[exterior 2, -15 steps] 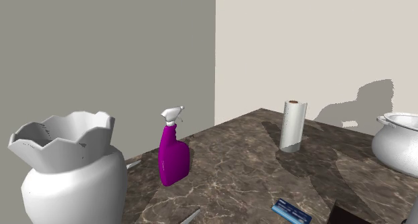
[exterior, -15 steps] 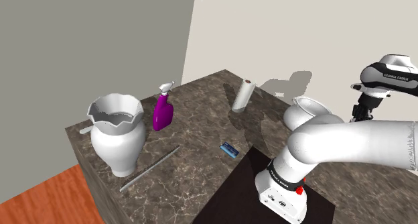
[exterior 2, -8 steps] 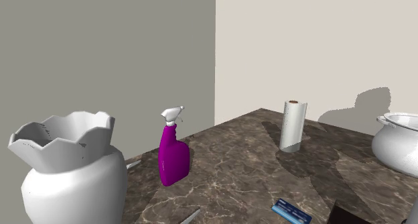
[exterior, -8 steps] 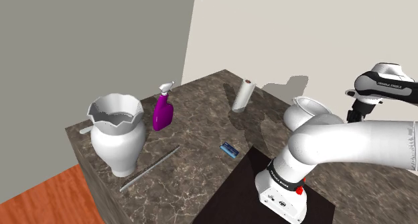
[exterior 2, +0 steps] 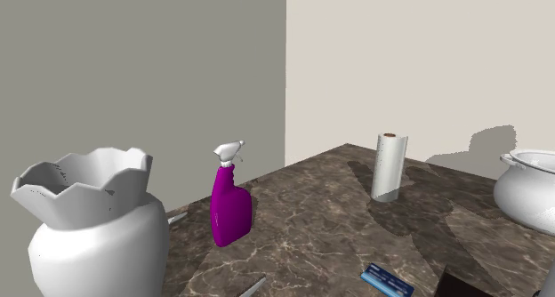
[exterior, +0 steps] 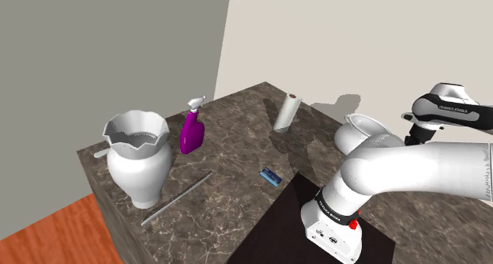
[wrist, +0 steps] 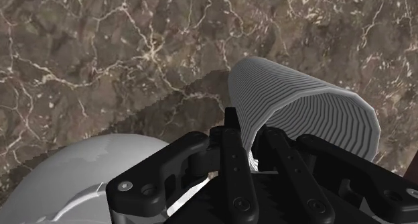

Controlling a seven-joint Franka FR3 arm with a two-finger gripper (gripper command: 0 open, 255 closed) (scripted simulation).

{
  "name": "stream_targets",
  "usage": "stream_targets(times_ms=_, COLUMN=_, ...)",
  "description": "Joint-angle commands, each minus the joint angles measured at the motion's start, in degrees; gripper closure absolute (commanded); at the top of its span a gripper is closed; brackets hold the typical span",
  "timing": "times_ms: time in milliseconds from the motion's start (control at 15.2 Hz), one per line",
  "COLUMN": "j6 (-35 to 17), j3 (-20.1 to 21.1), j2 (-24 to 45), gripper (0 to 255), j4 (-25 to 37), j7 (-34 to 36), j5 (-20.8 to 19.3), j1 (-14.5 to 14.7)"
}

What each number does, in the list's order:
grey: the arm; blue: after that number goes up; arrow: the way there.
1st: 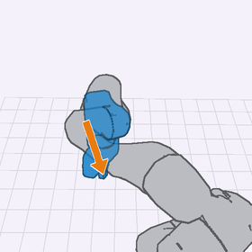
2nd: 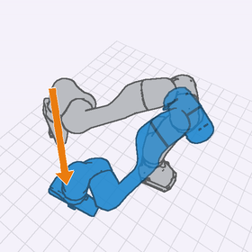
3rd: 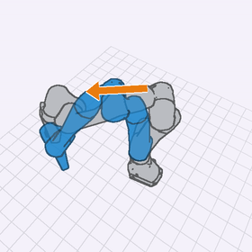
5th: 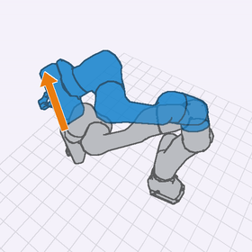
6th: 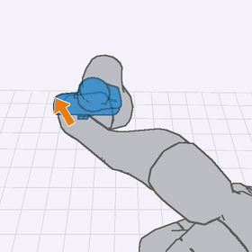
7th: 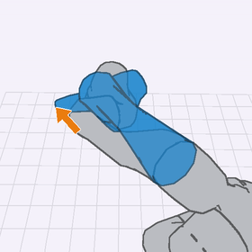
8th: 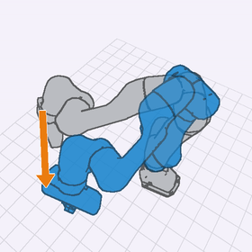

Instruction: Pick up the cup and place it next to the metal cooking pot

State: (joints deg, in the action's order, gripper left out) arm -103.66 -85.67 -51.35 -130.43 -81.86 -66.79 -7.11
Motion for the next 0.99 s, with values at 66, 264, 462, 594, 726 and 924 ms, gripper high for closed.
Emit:
stream_targets(times_ms=66, j6=-0.2, j3=-0.3, j2=0.0, gripper=255, j4=0.0, j7=0.1, j5=-0.2, j1=0.2)
stream_targets(times_ms=264, j6=-0.2, j3=-0.3, j2=0.0, gripper=255, j4=0.0, j7=0.1, j5=-0.2, j1=0.2)
stream_targets(times_ms=462, j6=-0.2, j3=-0.3, j2=0.0, gripper=0, j4=0.0, j7=0.1, j5=-0.2, j1=0.2)
stream_targets(times_ms=594, j6=-0.2, j3=-0.3, j2=0.0, gripper=0, j4=0.0, j7=0.1, j5=-0.2, j1=0.2)
stream_targets(times_ms=726, j6=-0.2, j3=-0.3, j2=0.0, gripper=0, j4=0.0, j7=0.1, j5=-0.2, j1=0.2)
stream_targets(times_ms=924, j6=3.4, j3=5.0, j2=0.9, gripper=0, j4=1.6, j7=-1.1, j5=3.7, j1=-1.1)
